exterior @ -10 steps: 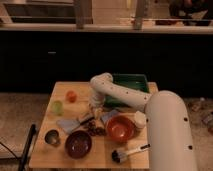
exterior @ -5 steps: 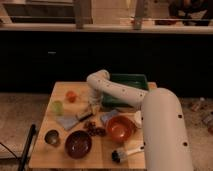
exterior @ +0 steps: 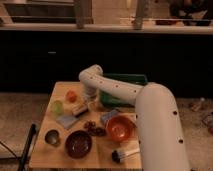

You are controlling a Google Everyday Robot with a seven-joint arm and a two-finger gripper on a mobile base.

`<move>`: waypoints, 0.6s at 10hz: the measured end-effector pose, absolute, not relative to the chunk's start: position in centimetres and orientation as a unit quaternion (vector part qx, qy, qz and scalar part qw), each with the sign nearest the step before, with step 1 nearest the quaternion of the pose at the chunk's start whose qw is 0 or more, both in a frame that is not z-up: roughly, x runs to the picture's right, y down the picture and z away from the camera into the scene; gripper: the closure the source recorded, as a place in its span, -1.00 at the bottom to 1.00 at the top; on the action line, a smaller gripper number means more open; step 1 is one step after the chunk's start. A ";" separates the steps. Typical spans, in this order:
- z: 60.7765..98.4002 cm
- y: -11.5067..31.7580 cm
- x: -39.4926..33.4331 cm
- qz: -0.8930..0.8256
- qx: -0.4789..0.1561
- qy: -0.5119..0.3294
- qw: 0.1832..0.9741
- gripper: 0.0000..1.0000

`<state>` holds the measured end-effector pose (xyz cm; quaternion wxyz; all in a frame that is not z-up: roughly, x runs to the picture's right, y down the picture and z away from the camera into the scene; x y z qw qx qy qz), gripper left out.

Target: Place eraser in purple bowl

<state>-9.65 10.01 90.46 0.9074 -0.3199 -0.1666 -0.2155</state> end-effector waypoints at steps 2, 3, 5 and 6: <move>89.9 9.5 -10.2 -0.225 -0.316 -0.176 0.905 1.00; 89.3 9.3 -10.9 -0.235 -0.313 -0.186 0.901 1.00; 86.5 9.0 -12.4 -0.260 -0.308 -0.215 0.889 1.00; 84.9 9.3 -13.2 -0.279 -0.308 -0.231 0.880 1.00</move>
